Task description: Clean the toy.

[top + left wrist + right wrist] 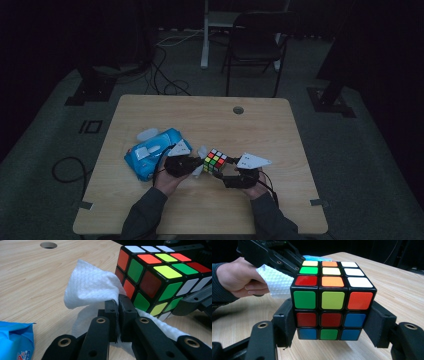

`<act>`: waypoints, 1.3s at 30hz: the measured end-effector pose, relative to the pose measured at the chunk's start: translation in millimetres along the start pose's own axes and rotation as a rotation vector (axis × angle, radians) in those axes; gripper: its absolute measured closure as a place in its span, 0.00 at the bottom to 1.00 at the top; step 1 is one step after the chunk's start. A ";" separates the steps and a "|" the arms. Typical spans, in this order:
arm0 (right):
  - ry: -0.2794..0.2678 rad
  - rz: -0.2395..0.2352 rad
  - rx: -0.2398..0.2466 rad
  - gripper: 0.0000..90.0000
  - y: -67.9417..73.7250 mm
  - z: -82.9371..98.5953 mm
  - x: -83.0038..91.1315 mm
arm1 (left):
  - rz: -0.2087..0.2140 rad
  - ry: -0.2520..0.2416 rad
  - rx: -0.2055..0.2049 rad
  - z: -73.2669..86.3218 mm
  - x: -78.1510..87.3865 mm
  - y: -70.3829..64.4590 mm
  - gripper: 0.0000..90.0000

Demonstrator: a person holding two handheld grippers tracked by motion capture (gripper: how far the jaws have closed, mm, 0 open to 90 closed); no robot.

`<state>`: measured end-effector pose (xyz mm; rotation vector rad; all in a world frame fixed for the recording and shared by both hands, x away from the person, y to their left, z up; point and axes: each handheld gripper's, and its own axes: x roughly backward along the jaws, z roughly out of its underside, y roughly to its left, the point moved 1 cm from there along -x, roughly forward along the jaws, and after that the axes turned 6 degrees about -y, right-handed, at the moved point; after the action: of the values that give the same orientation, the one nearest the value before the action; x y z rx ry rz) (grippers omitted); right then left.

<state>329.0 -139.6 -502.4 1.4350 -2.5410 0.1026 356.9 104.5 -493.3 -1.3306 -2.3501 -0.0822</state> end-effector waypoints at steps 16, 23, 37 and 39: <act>0.017 -0.020 -0.001 0.38 2.7 4.3 -5.1 | 0.000 -0.060 -0.004 -17.8 13.9 0.0 0.98; 0.043 -0.028 0.008 0.38 4.5 8.5 -9.9 | -0.003 -0.072 -0.017 -26.1 17.2 1.5 0.98; 0.067 -0.069 0.060 0.38 20.6 8.0 -18.1 | 0.015 -0.043 -0.040 -36.8 4.2 4.8 0.98; 0.071 -0.069 0.071 0.38 22.0 8.1 -19.0 | 0.019 -0.039 -0.043 -37.7 2.1 4.7 0.98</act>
<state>318.4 -113.6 -513.5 1.5151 -2.4519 0.2297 372.7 98.9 -459.2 -1.3868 -2.3799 -0.1018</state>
